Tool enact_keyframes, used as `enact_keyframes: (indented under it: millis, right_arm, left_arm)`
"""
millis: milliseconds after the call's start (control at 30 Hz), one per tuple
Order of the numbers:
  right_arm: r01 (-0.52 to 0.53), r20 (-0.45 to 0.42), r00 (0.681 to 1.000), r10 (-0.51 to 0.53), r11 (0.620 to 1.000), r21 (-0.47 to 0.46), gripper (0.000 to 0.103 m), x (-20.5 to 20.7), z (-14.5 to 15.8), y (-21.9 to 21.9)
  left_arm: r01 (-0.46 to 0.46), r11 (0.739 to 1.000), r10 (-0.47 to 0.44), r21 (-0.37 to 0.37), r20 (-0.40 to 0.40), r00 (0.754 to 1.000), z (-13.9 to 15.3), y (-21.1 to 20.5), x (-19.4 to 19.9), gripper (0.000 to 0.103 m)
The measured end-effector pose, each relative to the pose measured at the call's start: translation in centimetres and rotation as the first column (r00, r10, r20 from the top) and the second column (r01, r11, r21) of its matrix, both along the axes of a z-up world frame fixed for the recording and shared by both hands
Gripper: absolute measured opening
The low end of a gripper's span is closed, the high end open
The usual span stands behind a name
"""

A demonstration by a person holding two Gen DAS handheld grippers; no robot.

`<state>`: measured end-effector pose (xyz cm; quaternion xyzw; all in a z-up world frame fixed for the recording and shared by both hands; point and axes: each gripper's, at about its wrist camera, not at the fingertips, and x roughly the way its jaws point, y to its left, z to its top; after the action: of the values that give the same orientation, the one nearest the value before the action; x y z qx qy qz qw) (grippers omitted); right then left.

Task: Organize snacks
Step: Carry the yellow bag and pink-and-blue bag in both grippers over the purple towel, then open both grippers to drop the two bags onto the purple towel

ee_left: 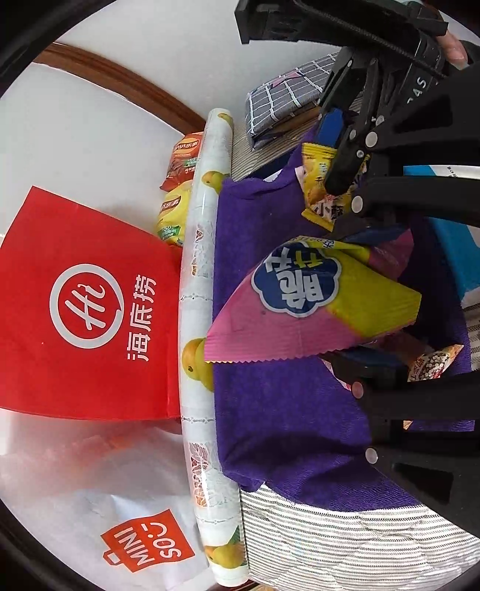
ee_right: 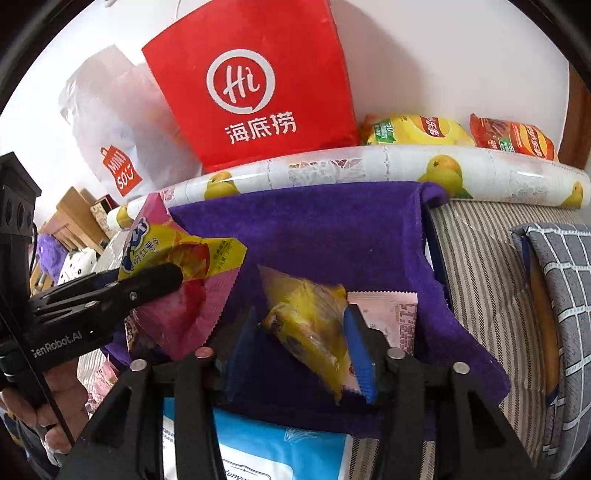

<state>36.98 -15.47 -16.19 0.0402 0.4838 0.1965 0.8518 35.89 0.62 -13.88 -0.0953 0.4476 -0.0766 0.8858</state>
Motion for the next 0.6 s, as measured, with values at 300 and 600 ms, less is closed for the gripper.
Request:
enact_keyframes:
  millis: [300,600]
  right_arm:
    - [0.009,0.081,0.997,-0.013,0.999,0.039,0.054,-0.8,1.8,-0.6]
    - [0.028,0.098,0.995,-0.033,0.998,0.053,0.054,-0.7,2.2,-1.2]
  left_arm:
    - [-0.005,1.0,0.005,0.003,0.008,1.0,-0.1,-0.4,0.2,0.048]
    - [-0.017,1.0,0.018,-0.014,0.067,0.998,1.5,0.0,-0.7,0.068]
